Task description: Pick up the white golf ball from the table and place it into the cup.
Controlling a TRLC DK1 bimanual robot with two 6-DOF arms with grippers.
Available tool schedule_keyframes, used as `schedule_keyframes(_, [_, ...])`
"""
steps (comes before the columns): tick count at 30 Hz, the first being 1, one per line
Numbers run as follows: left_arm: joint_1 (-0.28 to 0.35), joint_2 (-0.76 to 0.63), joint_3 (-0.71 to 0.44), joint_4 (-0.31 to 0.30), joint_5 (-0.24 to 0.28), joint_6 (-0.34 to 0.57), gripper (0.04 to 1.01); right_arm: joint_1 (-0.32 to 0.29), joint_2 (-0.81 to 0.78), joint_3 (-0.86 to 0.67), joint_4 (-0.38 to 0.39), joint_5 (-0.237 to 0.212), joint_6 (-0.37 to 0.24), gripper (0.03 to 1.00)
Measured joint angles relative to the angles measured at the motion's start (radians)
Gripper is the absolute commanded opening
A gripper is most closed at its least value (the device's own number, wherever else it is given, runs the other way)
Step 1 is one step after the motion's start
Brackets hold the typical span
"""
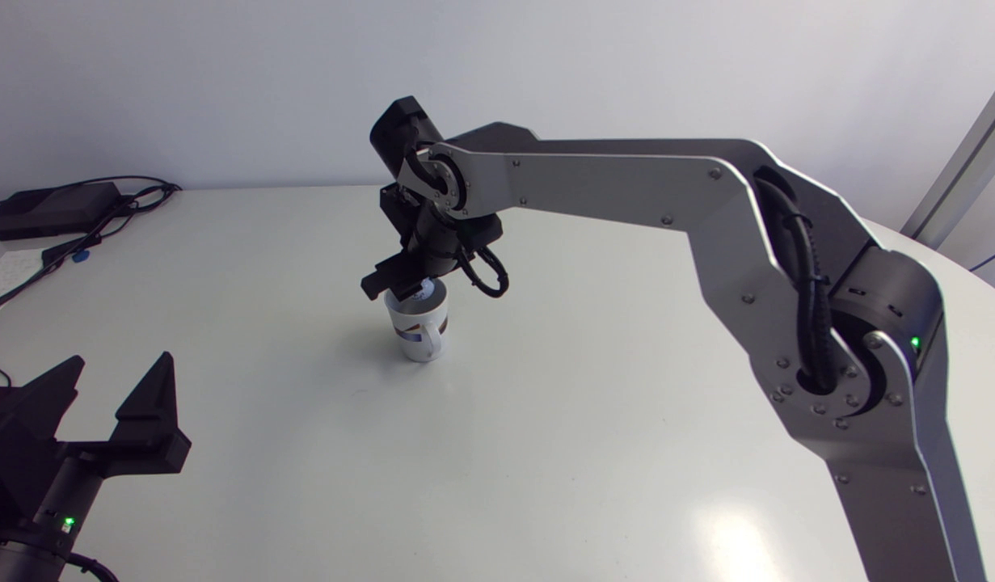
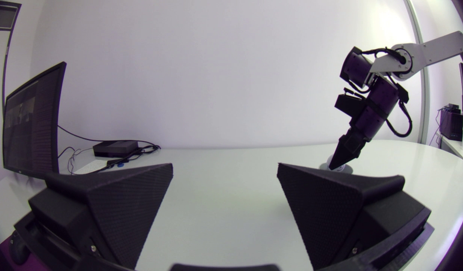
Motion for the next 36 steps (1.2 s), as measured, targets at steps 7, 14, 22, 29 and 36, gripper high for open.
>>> schedule_keyframes(7, [0.0, 0.0, 0.0, 0.0, 0.0, 0.0, 0.993, 0.001, 0.001, 0.0, 0.0, 0.006, 0.0, 0.538])
schedule_keyframes(14, [0.0, 0.0, 0.0, 0.0, 0.0, 0.0, 0.993, 0.005, 0.001, -0.005, 0.0, 0.007, 0.0, 0.566])
schedule_keyframes(22, [0.0, 0.0, 0.0, 0.0, 0.0, 0.0, 0.993, 0.006, 0.011, -0.011, 0.0, 0.008, 0.0, 0.679])
schedule_keyframes(29, [0.0, 0.0, 0.0, 0.0, 0.0, 0.0, 0.993, 0.011, 0.012, -0.011, 0.003, 0.023, 0.0, 0.83])
schedule_keyframes(36, [0.0, 0.0, 0.0, 0.0, 0.0, 0.0, 0.993, 0.008, 0.006, -0.011, 0.008, 0.034, 0.008, 0.856])
